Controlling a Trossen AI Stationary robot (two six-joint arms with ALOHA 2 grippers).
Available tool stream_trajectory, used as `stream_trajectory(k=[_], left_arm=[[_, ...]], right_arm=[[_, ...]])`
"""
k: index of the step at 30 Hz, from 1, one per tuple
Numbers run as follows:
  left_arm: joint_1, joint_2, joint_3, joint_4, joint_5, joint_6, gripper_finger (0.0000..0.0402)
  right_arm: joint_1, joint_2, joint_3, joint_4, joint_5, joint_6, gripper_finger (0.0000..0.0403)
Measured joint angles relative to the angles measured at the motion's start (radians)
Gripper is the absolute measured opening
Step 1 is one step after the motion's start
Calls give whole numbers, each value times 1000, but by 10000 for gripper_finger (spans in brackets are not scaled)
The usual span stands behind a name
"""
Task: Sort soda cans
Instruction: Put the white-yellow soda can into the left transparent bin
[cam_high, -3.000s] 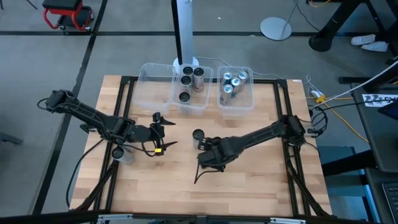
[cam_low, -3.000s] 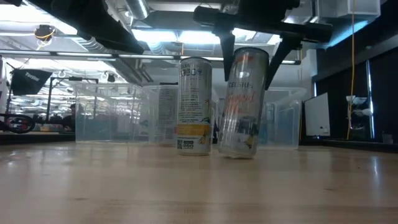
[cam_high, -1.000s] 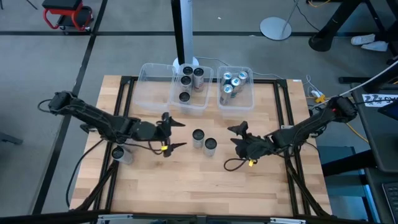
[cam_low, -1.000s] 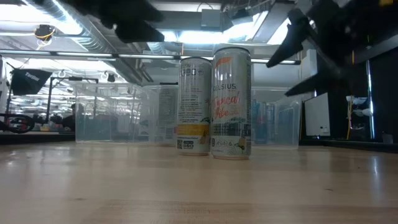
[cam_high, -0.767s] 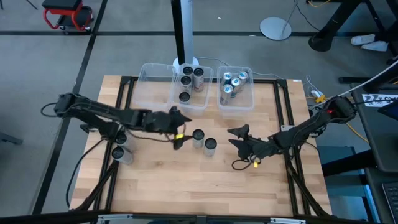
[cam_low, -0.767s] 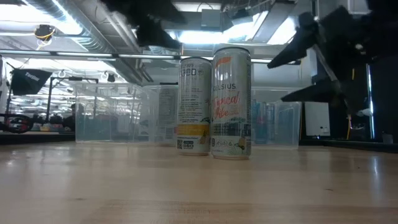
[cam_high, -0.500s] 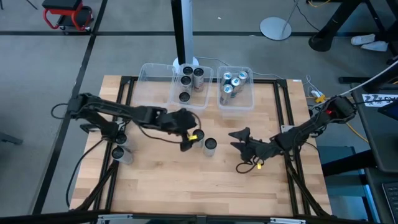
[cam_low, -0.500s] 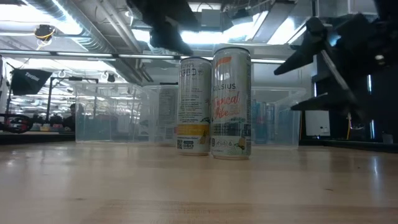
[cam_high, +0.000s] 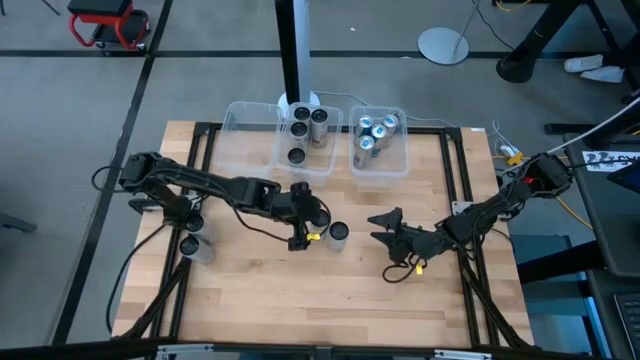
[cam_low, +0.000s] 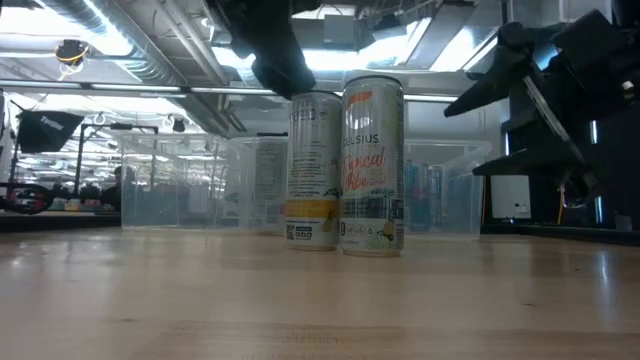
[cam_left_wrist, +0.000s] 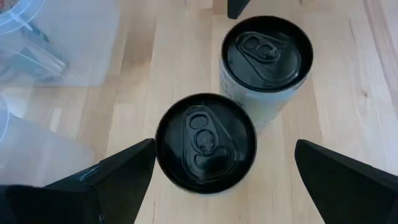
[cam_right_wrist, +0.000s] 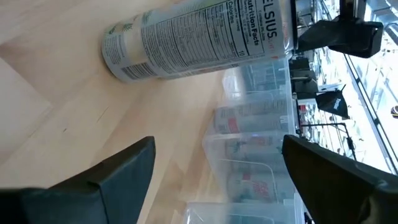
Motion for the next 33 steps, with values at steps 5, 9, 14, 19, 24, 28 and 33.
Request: stream_trajectory(k=[5, 9, 14, 19, 24, 28, 33], left_arm=[[38, 14, -1, 11, -4, 34, 373], [59, 39, -1, 29, 61, 41, 373], [74, 91, -1, 58, 90, 49, 373], [67, 100, -1, 115, 89, 83, 367], [67, 97, -2, 93, 90, 83, 322], [68, 96, -2, 90, 53, 82, 268], [64, 86, -2, 79, 46, 77, 249]], right_arm=[[0, 0, 0, -21, 22, -2, 348], [0, 0, 0, -18, 43, -29, 348], [0, 0, 1, -23, 45, -30, 348], [0, 0, 1, -28, 45, -31, 348], [0, 0, 1, -49, 45, -30, 348], [0, 0, 1, -53, 45, -30, 348], [0, 0, 1, -54, 45, -30, 348]])
